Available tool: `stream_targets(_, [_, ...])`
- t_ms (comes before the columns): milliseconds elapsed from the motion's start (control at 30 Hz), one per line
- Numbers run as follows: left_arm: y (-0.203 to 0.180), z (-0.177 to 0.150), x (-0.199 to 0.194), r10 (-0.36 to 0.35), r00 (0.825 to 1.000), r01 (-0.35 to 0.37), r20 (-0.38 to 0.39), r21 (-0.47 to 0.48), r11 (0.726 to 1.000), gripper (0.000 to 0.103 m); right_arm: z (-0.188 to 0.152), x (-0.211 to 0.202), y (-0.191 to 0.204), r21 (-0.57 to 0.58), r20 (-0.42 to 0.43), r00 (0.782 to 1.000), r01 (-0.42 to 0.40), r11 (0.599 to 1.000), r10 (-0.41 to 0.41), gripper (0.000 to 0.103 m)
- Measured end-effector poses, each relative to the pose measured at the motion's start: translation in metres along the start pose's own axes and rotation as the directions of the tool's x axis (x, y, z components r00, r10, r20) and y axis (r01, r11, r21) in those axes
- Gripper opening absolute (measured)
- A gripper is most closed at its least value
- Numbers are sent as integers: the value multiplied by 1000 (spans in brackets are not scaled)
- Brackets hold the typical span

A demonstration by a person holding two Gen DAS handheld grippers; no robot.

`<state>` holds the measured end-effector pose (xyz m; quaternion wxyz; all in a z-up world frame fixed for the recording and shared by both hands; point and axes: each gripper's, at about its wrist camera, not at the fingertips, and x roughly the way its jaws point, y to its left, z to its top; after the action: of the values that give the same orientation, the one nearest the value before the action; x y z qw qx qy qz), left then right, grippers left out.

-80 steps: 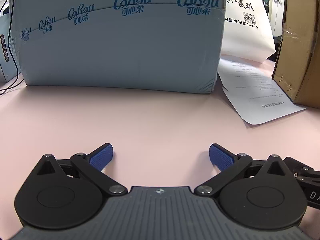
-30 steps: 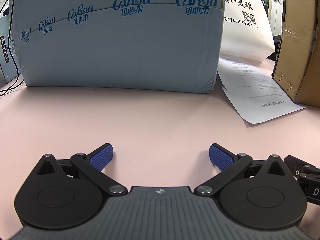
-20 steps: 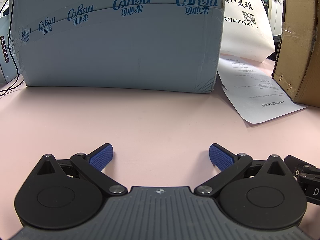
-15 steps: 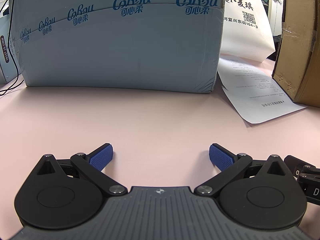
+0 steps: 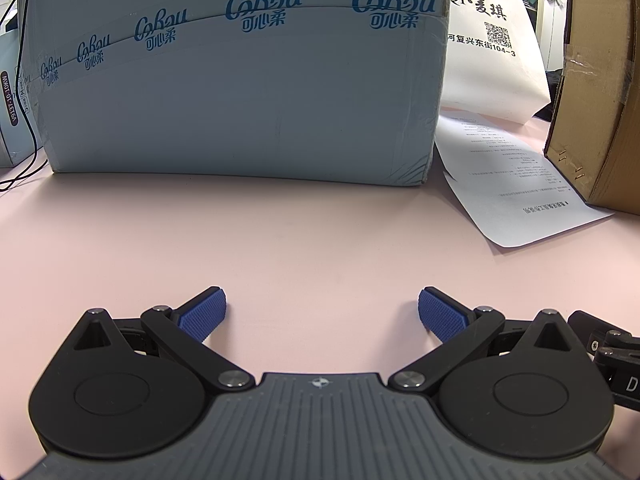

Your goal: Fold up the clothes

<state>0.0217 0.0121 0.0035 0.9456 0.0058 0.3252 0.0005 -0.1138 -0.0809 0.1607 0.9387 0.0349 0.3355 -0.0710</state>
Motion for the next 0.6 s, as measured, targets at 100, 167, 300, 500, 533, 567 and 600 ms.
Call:
stream_targets(100, [-1, 0, 0, 1, 1000, -1, 0, 2, 1000, 103, 0, 0, 0, 0, 0, 1000, 0, 1000, 0, 103])
stream_targets(167, [-1, 0, 0, 0, 1000, 0, 0, 0, 1000, 103, 0, 0, 0, 0, 0, 1000, 0, 1000, 0, 103])
stream_targets(300, [-1, 0, 0, 0, 1000, 0, 0, -1, 1000, 103, 0, 0, 0, 0, 0, 1000, 0, 1000, 0, 103])
stream_targets(500, [0, 0, 0, 0, 1000, 0, 0, 0, 1000, 103, 0, 0, 0, 0, 0, 1000, 0, 1000, 0, 103])
stream_targets(533, [0, 0, 0, 1, 1000, -1, 0, 0, 1000, 103, 0, 0, 0, 0, 0, 1000, 0, 1000, 0, 103])
stream_targets(567, [0, 0, -1, 1, 1000, -1, 0, 1, 1000, 103, 0, 0, 0, 0, 0, 1000, 0, 1000, 0, 103])
stream_targets(600, [0, 1, -1, 1, 1000, -1, 0, 1, 1000, 103, 0, 0, 0, 0, 0, 1000, 0, 1000, 0, 103])
